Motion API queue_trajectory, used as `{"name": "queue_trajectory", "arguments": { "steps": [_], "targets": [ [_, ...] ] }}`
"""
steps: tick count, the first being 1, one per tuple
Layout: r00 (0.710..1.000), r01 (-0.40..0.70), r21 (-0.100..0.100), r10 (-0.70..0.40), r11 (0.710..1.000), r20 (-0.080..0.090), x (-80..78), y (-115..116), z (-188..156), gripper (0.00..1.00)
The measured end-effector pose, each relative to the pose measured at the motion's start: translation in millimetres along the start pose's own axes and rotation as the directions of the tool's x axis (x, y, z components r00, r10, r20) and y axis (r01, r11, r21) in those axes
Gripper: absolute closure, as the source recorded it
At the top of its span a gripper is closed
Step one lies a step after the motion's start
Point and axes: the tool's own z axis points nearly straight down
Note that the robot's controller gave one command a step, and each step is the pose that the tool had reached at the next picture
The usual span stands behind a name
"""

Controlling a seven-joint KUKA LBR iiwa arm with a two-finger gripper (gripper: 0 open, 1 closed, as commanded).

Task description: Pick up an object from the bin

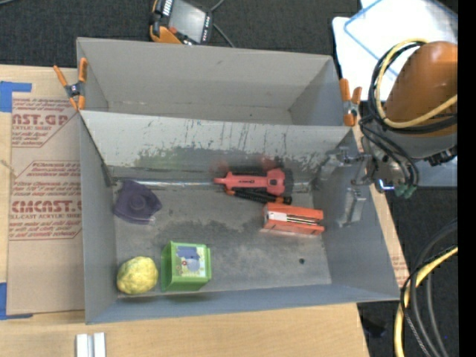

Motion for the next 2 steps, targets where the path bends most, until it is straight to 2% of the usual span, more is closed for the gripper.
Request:
{"name": "queue_trajectory", "arguments": {
  "steps": [1,2],
  "targets": [
    [1.000,0.002,0.001,-0.002,1.000,0.007,-1.7,0.6,-4.0,0.00],
    [0.960,-0.280,-0.002,0.280,0.960,0.009,-0.1,-11.1,90.8,0.00]
  ]
}}
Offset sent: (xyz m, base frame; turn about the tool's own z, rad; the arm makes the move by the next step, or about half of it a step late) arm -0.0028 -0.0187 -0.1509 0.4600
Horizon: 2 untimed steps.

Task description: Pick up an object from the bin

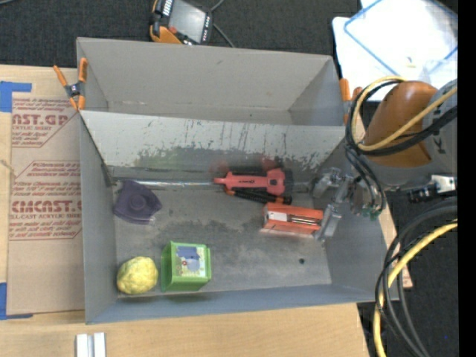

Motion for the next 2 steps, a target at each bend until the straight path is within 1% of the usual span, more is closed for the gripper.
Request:
{"name": "queue_trajectory", "arguments": {
  "steps": [1,2],
  "targets": [
    [1.000,0.022,0.002,-0.022,1.000,0.006,-13.5,-0.9,-31.5,0.00],
    [0.990,-0.141,0.001,0.141,0.990,-0.004,14.5,24.3,13.6,0.00]
  ]
}}
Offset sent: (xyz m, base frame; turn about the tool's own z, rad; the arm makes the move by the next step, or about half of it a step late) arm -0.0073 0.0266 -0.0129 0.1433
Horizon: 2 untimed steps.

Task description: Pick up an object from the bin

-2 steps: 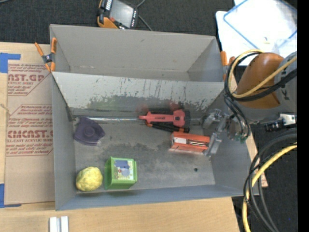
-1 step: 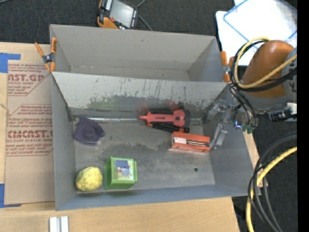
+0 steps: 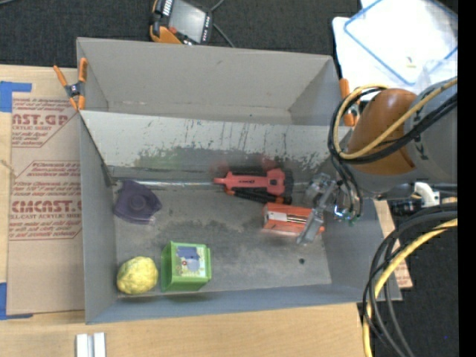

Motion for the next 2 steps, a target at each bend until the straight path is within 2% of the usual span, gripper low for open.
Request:
{"name": "queue_trajectory", "arguments": {
  "steps": [1,2],
  "targets": [
    [1.000,0.022,0.000,-0.022,1.000,0.016,-9.4,-4.0,46.9,0.00],
    [1.000,-0.005,-0.002,0.005,1.000,0.014,1.4,11.9,46.1,1.00]
  ]
}}
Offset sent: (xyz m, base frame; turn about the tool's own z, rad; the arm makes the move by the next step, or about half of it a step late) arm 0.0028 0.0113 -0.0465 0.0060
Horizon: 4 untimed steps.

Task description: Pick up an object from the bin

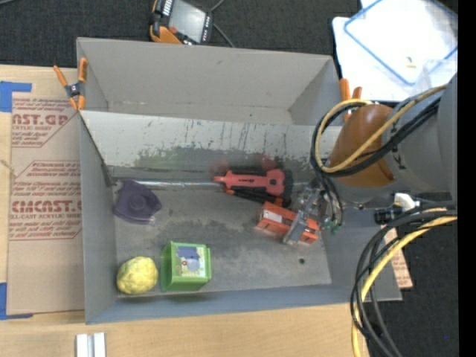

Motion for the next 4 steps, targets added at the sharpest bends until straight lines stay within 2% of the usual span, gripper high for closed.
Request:
{"name": "queue_trajectory", "arguments": {
  "steps": [1,4],
  "targets": [
    [1.000,0.000,0.000,0.000,1.000,0.000,0.0,0.0,0.0,1.00],
    [1.000,0.001,0.001,-0.001,1.000,-0.005,1.7,0.2,-33.3,1.00]
  ]
}}
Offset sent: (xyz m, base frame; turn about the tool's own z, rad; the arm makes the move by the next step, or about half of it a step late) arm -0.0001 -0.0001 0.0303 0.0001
